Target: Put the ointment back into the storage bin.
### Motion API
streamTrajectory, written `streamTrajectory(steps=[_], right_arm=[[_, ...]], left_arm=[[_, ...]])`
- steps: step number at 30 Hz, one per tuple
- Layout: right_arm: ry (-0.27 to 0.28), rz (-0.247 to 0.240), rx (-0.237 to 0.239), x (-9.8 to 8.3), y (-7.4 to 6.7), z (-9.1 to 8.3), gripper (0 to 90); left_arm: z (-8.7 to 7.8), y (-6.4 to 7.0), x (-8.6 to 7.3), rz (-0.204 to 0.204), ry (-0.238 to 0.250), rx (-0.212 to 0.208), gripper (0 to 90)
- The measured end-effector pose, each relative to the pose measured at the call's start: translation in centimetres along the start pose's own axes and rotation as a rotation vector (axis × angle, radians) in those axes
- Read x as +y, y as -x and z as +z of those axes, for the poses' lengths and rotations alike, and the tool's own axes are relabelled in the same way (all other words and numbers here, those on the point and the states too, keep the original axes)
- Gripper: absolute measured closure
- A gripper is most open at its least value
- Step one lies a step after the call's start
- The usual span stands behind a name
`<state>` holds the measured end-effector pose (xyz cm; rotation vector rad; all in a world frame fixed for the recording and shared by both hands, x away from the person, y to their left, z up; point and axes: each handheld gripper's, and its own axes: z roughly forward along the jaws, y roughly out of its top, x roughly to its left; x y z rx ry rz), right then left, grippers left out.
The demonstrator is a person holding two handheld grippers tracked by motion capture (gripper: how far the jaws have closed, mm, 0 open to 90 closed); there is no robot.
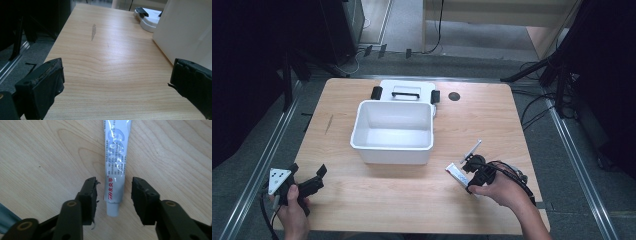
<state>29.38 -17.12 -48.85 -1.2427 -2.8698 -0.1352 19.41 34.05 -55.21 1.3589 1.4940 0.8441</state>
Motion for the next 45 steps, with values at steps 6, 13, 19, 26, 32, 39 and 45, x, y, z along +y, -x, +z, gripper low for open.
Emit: streamTrajectory(steps=[6,13,19,26,32,39,45], right_arm=[[-0.046,0.005,-0.009,0.7,-0.2,1.0,60.1],[-0.054,-0.002,-0.023,1.4,-0.3,1.7,67.2],[-0.060,-0.016,-0.032,1.6,-0.4,1.9,70.8],[-0.078,-0.073,-0.064,1.8,-0.9,2.0,72.2],[-0.061,-0.066,-0.073,1.9,-0.7,1.4,72.5],[-0.005,-0.030,-0.063,2.0,0.3,-1.4,72.5],[0.050,-0.021,-0.036,2.5,1.5,-3.6,72.5]], left_arm=[[0.0,0.0,0.0,-0.003,-0.001,-0.004,0.0],[0.0,-0.1,0.0,-0.004,-0.002,-0.007,0.0],[0.0,-0.1,0.0,-0.006,-0.002,-0.008,0.0],[0.1,-0.1,0.0,-0.008,-0.002,-0.009,0.0],[0.0,-0.1,0.0,-0.007,-0.004,-0.012,0.0],[0.0,-0.1,0.0,-0.007,-0.004,-0.010,0.0],[0.0,-0.1,0.0,-0.011,-0.001,-0.012,0.0]])
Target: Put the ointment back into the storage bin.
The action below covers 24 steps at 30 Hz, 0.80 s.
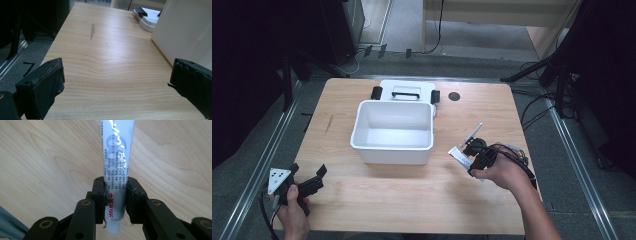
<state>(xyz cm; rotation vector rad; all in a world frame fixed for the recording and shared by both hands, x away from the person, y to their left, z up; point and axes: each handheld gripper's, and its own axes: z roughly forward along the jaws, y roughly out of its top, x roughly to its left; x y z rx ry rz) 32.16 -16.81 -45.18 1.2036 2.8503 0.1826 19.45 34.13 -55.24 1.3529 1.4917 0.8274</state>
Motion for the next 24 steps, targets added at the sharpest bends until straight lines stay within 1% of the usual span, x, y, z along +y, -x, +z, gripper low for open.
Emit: streamTrajectory(steps=[2,4,7,9,10,11,16,17,18,20,22,24], right_arm=[[0.018,0.007,0.015,0.4,0.5,-0.7,72.5],[0.027,0.028,0.030,0.8,0.9,-1.4,72.5],[0.037,0.048,0.026,1.8,1.2,-2.3,72.4],[0.046,0.050,0.025,2.3,1.2,-2.8,72.4],[0.055,0.059,0.026,2.9,1.2,-3.4,72.5],[0.055,0.059,0.026,2.9,1.2,-3.4,72.5],[0.072,0.057,0.022,4.5,1.1,-4.6,72.4],[0.066,0.065,0.020,4.7,0.9,-4.8,72.5],[0.069,0.056,0.017,4.8,0.9,-4.9,72.5],[0.077,0.054,0.020,5.3,0.9,-5.2,72.5],[0.079,0.047,0.019,6.1,0.7,-5.8,72.5],[0.081,0.046,0.019,6.3,0.6,-5.9,72.5]], left_arm=[[0.0,0.0,0.0,-0.001,0.001,0.000,0.0],[0.0,0.0,0.0,0.002,-0.001,0.000,0.0],[0.0,0.0,0.0,0.001,-0.001,-0.001,0.0],[0.0,0.0,0.0,0.001,-0.002,-0.002,0.0],[0.0,0.0,0.0,0.001,-0.001,-0.002,0.0],[0.0,0.0,0.0,0.000,-0.001,-0.001,0.0],[0.0,0.0,0.0,-0.004,0.000,-0.002,0.0],[0.0,0.0,0.0,-0.005,0.000,-0.002,0.0],[0.0,-0.1,0.0,-0.005,0.000,-0.002,0.0],[0.0,-0.1,0.0,-0.005,0.000,-0.003,0.0],[0.0,-0.1,0.0,-0.006,0.000,-0.003,0.0],[0.0,-0.1,0.0,-0.006,0.000,-0.003,0.0]])
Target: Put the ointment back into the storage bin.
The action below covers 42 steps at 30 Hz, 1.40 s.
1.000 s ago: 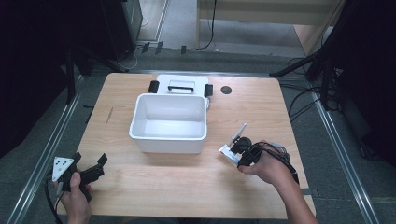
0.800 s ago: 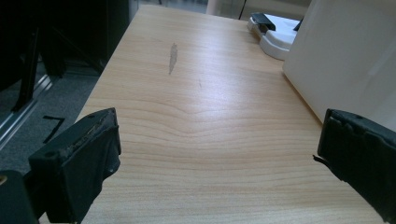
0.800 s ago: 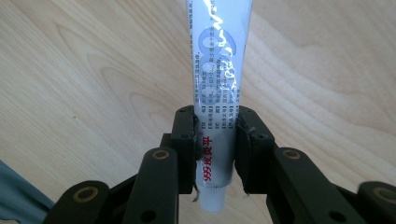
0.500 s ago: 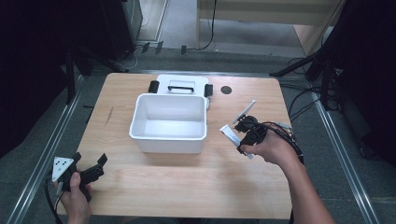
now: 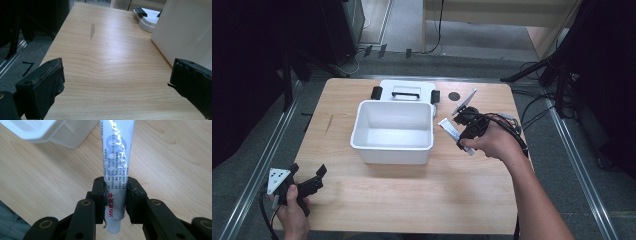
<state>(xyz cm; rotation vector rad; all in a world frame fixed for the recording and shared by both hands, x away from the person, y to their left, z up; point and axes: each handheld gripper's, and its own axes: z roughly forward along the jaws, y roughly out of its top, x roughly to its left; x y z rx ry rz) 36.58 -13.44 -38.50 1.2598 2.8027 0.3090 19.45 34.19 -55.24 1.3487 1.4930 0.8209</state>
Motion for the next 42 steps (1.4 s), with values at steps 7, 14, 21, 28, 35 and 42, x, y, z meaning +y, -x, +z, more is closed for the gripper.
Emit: streamTrajectory(steps=[7,14,21,28,35,42], right_arm=[[0.022,-0.030,-0.006,2.0,-0.7,-1.4,72.4],[0.037,-0.047,-0.011,3.4,-1.4,-2.4,72.5],[0.039,-0.081,-0.016,4.5,-2.2,-3.0,72.4],[0.050,-0.135,-0.016,5.6,-3.1,-3.2,72.3],[0.071,-0.235,0.018,6.7,-4.1,-2.6,72.2],[0.080,-0.307,0.047,7.4,-4.8,-2.1,72.3]], left_arm=[[0.0,0.0,0.0,-0.004,0.001,0.000,0.0],[0.0,0.0,0.0,-0.004,0.000,-0.002,0.0],[0.0,0.0,0.0,-0.004,-0.004,-0.002,0.0],[0.1,0.0,0.0,-0.004,-0.005,-0.004,0.0],[0.1,0.0,0.0,-0.004,-0.007,-0.003,0.0],[0.1,0.0,0.0,-0.005,-0.007,-0.005,0.0]])
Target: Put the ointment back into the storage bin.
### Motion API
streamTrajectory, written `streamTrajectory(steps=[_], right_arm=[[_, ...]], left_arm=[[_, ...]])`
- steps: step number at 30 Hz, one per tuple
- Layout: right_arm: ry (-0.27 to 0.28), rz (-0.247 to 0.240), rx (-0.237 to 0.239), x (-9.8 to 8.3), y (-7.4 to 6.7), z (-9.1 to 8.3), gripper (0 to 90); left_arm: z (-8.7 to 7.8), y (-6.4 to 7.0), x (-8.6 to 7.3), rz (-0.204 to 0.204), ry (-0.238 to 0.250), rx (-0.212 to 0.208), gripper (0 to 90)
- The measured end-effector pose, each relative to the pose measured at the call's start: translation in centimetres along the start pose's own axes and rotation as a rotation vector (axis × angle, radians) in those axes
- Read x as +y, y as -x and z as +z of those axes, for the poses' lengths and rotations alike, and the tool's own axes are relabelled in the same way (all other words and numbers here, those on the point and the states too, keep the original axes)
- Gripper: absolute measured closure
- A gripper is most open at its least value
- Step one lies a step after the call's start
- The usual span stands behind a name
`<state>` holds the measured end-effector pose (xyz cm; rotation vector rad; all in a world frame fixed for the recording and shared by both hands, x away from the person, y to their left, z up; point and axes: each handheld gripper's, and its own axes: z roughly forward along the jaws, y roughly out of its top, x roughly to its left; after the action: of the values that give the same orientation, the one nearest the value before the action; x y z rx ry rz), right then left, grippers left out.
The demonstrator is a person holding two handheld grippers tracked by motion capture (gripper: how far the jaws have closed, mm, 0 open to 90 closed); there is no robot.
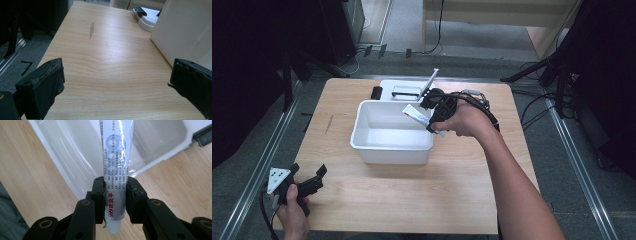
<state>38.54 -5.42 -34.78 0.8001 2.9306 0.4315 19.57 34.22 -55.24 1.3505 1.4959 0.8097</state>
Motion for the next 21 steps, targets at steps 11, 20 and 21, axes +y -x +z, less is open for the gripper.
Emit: streamTrajectory(steps=[11,20,21], right_arm=[[0.027,-0.175,0.022,1.3,-1.3,1.2,72.2],[0.015,-0.310,0.022,1.9,-1.8,2.7,72.1],[0.009,-0.310,0.020,2.0,-1.8,2.9,72.1]], left_arm=[[0.0,0.1,0.0,0.009,-0.003,0.000,0.0],[0.1,0.1,0.0,0.009,-0.003,0.000,0.0],[0.1,0.1,0.0,0.009,-0.003,0.000,0.0]])
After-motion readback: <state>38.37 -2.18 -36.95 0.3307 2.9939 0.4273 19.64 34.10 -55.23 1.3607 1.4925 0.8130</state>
